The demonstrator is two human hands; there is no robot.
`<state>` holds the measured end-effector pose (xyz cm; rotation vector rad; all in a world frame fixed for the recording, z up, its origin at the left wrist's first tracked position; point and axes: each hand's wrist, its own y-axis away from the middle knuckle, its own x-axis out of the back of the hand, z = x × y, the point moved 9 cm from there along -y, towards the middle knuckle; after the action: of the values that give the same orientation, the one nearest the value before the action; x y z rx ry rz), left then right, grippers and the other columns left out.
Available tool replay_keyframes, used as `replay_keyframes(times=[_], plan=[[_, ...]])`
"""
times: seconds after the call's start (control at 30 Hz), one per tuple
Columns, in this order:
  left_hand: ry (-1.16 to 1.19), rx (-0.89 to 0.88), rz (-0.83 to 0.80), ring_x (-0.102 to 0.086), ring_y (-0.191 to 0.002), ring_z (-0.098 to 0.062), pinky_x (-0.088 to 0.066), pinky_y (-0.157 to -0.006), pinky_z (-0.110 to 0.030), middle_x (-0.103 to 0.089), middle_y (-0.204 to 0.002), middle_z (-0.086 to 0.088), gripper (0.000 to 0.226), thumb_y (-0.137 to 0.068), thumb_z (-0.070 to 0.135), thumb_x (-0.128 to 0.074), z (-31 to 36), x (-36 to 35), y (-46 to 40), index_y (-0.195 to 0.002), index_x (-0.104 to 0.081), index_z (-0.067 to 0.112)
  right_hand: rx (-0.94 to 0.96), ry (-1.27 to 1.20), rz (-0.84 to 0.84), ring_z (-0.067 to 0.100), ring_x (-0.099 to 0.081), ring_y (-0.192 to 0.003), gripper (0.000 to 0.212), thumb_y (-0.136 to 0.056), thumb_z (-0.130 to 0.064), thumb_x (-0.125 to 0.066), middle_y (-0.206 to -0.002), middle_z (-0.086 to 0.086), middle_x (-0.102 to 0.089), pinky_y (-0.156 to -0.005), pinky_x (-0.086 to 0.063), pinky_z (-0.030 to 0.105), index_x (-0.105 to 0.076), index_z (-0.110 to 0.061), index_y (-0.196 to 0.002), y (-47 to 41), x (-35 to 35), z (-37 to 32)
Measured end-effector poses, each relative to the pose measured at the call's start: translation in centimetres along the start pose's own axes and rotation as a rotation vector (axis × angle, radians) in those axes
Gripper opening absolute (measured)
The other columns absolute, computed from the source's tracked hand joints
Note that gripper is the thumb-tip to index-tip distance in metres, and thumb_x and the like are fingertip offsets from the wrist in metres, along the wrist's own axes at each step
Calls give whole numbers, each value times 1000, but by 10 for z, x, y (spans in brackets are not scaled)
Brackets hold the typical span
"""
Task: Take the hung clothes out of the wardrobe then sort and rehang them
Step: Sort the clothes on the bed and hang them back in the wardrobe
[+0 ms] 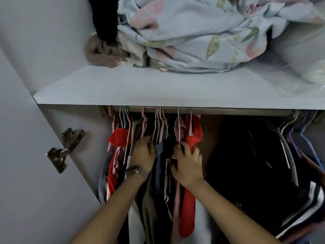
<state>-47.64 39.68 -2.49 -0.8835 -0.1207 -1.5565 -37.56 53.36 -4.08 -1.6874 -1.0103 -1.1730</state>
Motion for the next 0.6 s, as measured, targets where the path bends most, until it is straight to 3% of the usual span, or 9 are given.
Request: replay_keyframes(times=[0.1,0.17,0.23,0.3,0.37,0.43,0.5,0.6], plan=[[60,15,-27,-54,-118,-31,-40,-94,-29,-58,-126,-17,35,-92,12,-54,17,-5,-45,-125,-54,-1,7,25,-52,36,-23,-127,67,-84,-31,-55,-151,-1,-18,-106,-28,42,-29,-23,-145,5,-5,0],[76,62,-102,-55,-114,-31,-41,-89,-29,-59,-123,-18,35,-94,18,-53,27,-12,-69,-125,-54,1,4,16,-74,34,-24,-125,68,-83,-31,-55,-149,-2,-19,-105,-29,41,-28,-25,-145,8,-4,0],[46,48,-193,-60,-94,-31,-38,-68,-27,-64,-101,-20,20,-95,23,-51,31,-24,-84,-95,-60,6,-13,-1,-114,33,-24,-124,68,-84,-33,-54,-148,-1,-20,-104,-30,42,-27,-26,-145,9,-4,2],[30,16,-228,-60,-75,-29,-29,-56,-28,-61,-77,-18,34,-96,24,-50,28,-31,-90,-64,-43,17,-49,22,-125,35,-21,-128,65,-87,-41,-50,-148,0,-19,-108,-26,46,-26,-27,-146,8,-3,2],[18,0,-215,-64,-72,-29,-35,-54,-28,-63,-73,-17,40,-96,24,-50,22,-32,-93,-57,-38,21,-97,36,-129,39,-16,-133,64,-90,-49,-44,-148,3,-19,-111,-18,52,-26,-25,-146,9,-2,-1],[68,16,-188,-67,-73,-27,-44,-56,-27,-67,-79,-17,33,-95,20,-51,18,-29,-91,-63,-53,14,-115,15,-177,42,-11,-136,66,-91,-53,-40,-150,6,-16,-112,-14,53,-23,-23,-148,10,-5,-7],[217,94,-121,-68,-75,-24,-52,-60,-29,-69,-92,-17,23,-95,14,-51,12,-24,-88,-84,-66,1,-100,25,-220,43,-8,-138,65,-92,-53,-40,-152,7,-13,-113,-14,53,-23,-24,-147,12,-8,-11],[378,196,-85,-69,-82,-32,-56,-63,-40,-68,-103,-21,19,-94,11,-51,1,-24,-87,-97,-66,-1,-79,29,-243,42,-8,-139,56,-93,-51,-39,-152,5,-14,-113,-14,53,-29,-31,-144,13,-7,-6]])
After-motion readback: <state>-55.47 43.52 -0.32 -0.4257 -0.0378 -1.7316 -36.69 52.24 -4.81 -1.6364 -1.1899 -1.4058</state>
